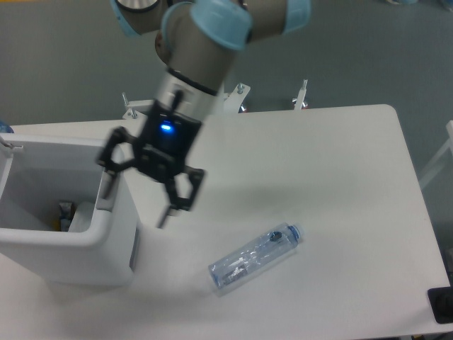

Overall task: Place the trash in the trash can
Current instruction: 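Move the open gripper over the clear water bottle, then lower the gripper and close it around the water bottle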

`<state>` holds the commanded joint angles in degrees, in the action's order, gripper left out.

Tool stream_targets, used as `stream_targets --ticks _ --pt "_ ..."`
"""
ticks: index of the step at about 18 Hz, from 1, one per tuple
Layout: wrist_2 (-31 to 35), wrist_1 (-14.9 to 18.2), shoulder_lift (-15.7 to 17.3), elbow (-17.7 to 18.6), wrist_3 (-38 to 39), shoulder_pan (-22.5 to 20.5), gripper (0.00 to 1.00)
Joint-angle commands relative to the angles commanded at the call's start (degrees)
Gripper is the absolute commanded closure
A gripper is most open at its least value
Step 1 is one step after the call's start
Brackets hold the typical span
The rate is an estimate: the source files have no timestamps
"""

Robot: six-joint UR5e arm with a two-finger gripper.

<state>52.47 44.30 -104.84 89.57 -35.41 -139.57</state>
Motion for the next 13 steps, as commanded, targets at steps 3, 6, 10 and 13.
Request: stream_targets --ticks 3,6,10,13 --pt "4.11 -0.09 -4.83 -1.85 -3.25 -0.09 0.05" --pt "11.32 -0.17 -8.18 -1.50 -7.47 0.08 0.04" --pt "13.71 -0.26 -10.90 -1.15 -11.69 0.35 0.00" --pt "15.90 -0.18 -12.66 0.51 -17.04 1.04 0.00"
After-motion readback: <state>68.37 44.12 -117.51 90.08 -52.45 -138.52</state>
